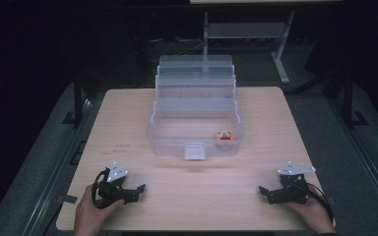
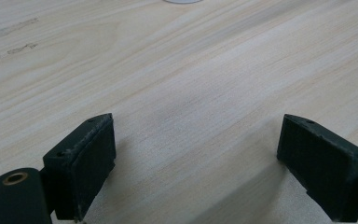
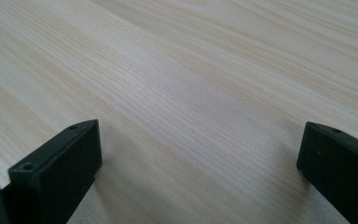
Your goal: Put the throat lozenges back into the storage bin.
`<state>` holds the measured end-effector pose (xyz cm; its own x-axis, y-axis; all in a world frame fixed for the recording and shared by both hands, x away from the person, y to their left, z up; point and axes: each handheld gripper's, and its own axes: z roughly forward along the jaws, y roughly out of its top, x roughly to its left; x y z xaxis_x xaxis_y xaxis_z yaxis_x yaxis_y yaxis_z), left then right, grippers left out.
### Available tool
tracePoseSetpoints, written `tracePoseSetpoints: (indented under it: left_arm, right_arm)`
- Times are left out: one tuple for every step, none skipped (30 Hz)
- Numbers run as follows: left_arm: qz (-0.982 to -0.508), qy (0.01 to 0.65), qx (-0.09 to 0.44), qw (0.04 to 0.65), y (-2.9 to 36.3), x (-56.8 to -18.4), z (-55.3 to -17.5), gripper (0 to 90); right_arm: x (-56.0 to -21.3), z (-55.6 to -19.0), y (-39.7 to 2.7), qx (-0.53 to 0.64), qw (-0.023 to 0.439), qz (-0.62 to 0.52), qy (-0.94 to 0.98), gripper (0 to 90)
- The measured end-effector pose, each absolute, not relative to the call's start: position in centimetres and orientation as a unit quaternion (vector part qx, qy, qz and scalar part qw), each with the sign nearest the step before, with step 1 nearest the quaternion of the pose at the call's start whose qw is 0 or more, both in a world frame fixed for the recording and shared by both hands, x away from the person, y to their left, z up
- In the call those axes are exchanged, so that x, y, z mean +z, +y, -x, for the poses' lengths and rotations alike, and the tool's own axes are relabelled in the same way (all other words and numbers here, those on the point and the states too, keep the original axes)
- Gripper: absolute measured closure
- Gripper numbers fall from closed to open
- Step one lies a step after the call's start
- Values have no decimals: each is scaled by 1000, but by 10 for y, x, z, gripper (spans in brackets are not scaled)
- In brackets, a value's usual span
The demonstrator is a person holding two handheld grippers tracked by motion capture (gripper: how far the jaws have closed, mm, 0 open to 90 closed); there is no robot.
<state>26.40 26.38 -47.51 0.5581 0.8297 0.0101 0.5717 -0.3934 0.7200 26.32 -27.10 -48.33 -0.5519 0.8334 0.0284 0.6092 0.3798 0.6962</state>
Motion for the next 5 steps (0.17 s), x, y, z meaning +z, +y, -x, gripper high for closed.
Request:
tracePoseSetpoints:
  left_arm:
    - [-813,431,188,343,264,-475,-264,106]
    - [-813,431,188,343,264,-475,-264,106]
    - [-813,431,188,343,264,-475,-264,106]
    - [-813,431,188,343,264,-475,-264,106]
    - [-813,431,188,343,264,-475,-264,106]
  right_arm:
    - [-483,-263,-271,337,166,-444,814,0]
    - [-483,-263,-271,337,166,-443,814,0]
    - [-483,-263,-271,337,166,-443,814,0]
    - [-483,-263,-271,337,166,-443,814,0]
    - [-483,-263,-271,337,166,-443,814,0]
